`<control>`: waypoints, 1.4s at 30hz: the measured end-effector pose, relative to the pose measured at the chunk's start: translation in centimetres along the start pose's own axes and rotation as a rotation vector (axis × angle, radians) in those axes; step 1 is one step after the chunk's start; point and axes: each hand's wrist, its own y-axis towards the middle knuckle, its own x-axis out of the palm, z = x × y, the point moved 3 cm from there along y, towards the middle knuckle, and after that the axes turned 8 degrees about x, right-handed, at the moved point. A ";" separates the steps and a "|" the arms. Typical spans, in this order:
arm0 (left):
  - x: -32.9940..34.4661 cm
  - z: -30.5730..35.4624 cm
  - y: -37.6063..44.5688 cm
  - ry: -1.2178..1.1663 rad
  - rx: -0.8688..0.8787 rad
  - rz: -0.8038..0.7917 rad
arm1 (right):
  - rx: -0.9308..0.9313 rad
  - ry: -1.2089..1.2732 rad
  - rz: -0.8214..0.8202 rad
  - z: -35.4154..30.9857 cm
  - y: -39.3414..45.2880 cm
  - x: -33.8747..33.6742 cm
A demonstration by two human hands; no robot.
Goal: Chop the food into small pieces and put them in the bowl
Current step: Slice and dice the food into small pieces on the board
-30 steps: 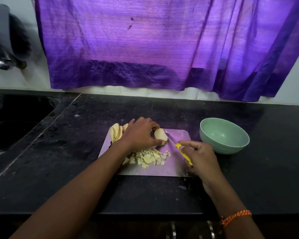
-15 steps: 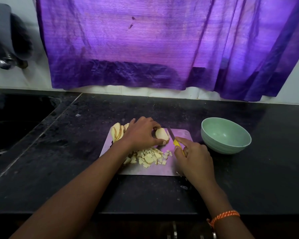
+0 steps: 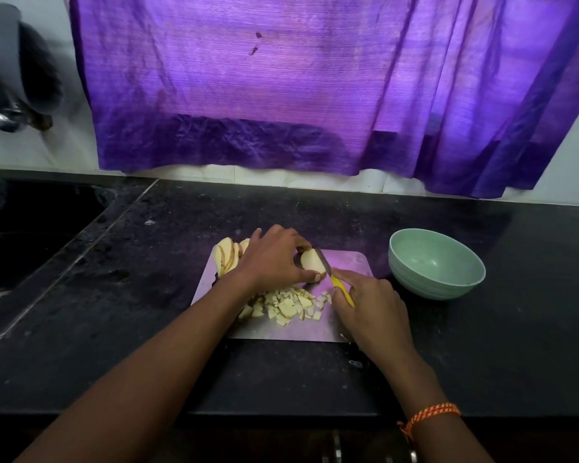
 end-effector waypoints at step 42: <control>0.0 -0.4 0.1 -0.019 -0.007 0.031 | -0.033 -0.038 -0.016 -1.4 0.4 0.1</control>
